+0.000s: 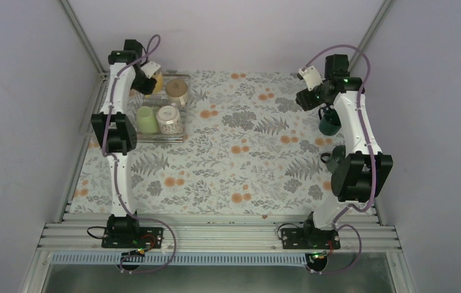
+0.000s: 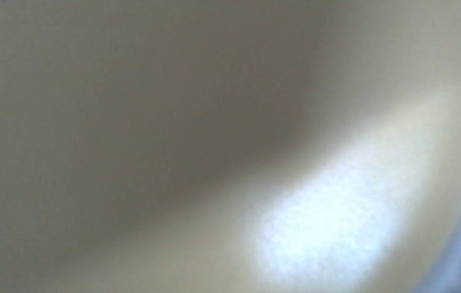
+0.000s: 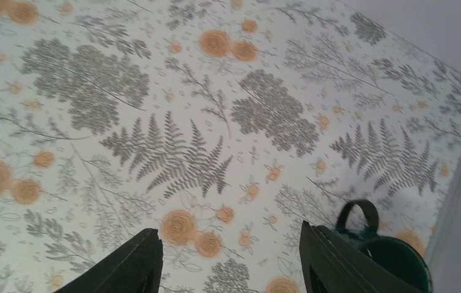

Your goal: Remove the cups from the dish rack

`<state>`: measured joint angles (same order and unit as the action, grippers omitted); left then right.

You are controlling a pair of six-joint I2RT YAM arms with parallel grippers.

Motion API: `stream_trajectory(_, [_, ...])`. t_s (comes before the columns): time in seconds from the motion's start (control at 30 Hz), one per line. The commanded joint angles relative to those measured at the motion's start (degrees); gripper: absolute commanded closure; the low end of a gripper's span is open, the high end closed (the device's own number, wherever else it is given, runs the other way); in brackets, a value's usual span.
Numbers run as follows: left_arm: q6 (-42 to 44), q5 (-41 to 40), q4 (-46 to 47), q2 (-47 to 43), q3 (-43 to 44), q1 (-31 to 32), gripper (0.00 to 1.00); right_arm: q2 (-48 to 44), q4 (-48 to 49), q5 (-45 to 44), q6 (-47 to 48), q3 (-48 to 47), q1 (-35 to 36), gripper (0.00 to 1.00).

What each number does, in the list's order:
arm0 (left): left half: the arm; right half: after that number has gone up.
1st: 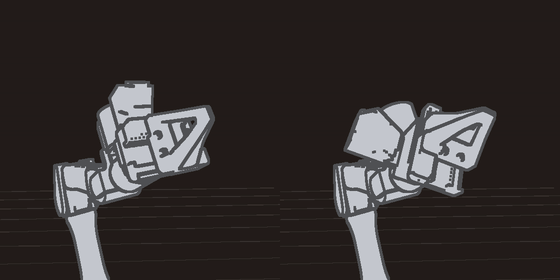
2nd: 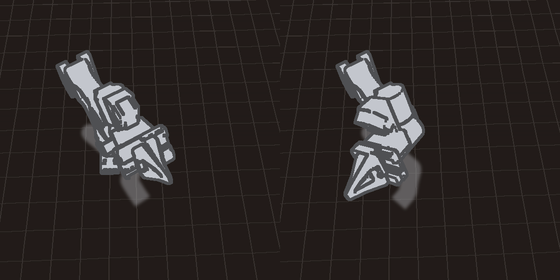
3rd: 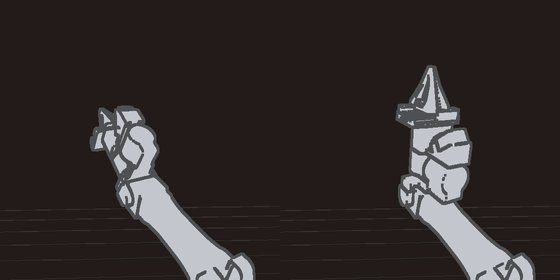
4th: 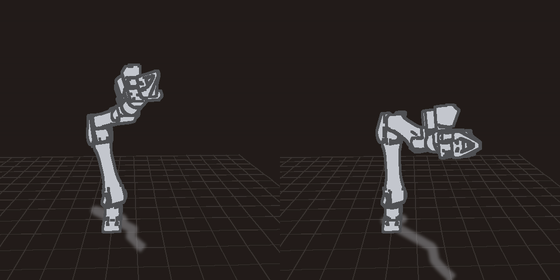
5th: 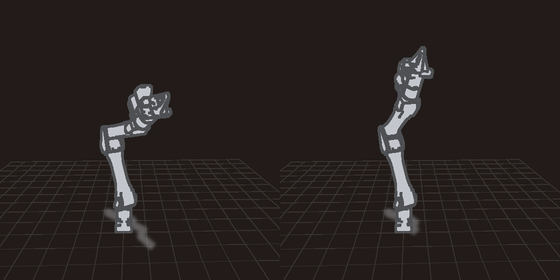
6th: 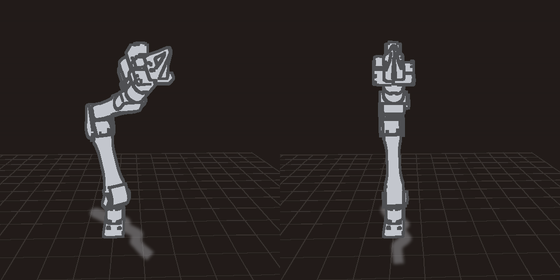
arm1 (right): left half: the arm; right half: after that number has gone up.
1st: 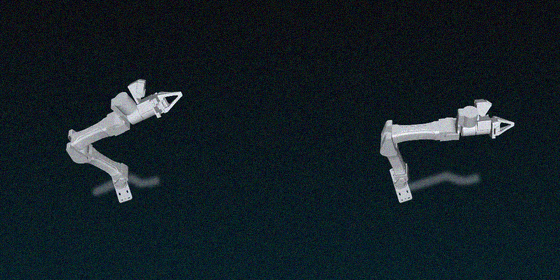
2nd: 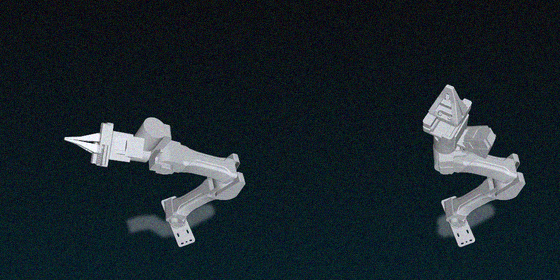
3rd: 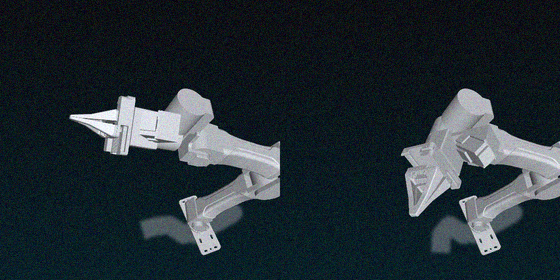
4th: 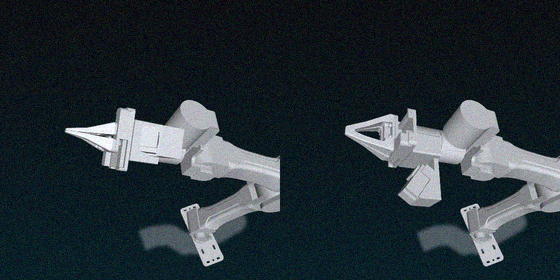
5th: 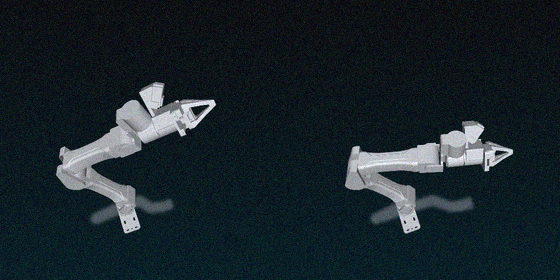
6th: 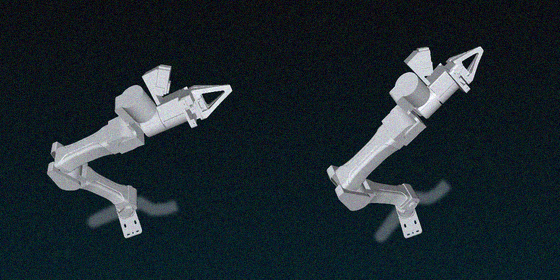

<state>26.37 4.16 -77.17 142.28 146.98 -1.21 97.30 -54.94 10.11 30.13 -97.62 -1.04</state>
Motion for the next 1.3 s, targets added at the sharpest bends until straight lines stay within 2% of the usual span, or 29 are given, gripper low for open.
stream_trajectory(0.0, [1.53, 4.91, 8.23, -13.84, 4.21, -0.47, 0.98, -1.36, -1.85, 11.08, -0.80, -3.40, 0.77, 0.40])
stream_trajectory(0.1, [0.26, 13.86, 11.76, -21.31, 0.58, -0.38, 0.98, -1.10, -5.44, 22.10, -0.35, -7.62, 0.91, 0.37])
stream_trajectory(0.23, [-5.11, 32.00, 18.46, -28.78, -5.52, -0.24, 0.98, 0.17, -10.26, 37.16, 0.13, -15.01, 1.21, 0.34])
stream_trajectory(0.37, [-11.72, 48.12, 25.06, -31.69, -9.04, 1.35, 0.98, -0.03, -8.85, 55.18, -1.29, -17.60, 1.86, 0.33])
stream_trajectory(0.47, [-15.20, 53.93, 27.87, -31.83, -8.61, 4.58, 0.98, -2.56, 1.35, 65.35, -7.70, -12.12, 2.47, 0.33])
stream_trajectory(0.53, [-13.13, 54.82, 27.04, -32.03, -8.28, 7.88, 0.98, -6.76, 15.65, 71.75, -16.99, -3.92, 2.68, 0.32])
stream_trajectory(0.57, [-12.07, 54.89, 26.45, -31.99, -8.11, 9.67, 0.98, -9.12, 26.90, 73.64, -24.65, 1.29, 2.89, 0.31])
stream_trajectory(0.63, [-10.81, 55.44, 25.87, -31.96, -8.21, 12.91, 0.98, -13.25, 48.82, 74.10, -39.17, 10.24, 3.92, 0.29])
stream_trajectory(0.67, [-10.20, 55.52, 25.60, -31.83, -8.42, 14.44, 0.97, -14.50, 54.50, 73.31, -41.89, 12.10, 4.51, 0.28])
stream_trajectory(0.83, [-7.21, 54.13, 23.76, -29.89, -7.70, 20.41, 0.98, -13.61, 50.22, 70.74, -37.58, 8.57, 6.66, 0.27])
stream_trajectory(1.27, [-6.02, 58.54, 22.20, -26.97, -6.63, 26.72, 0.98, -11.59, 54.54, 69.36, -39.29, 10.38, 6.81, 0.27])
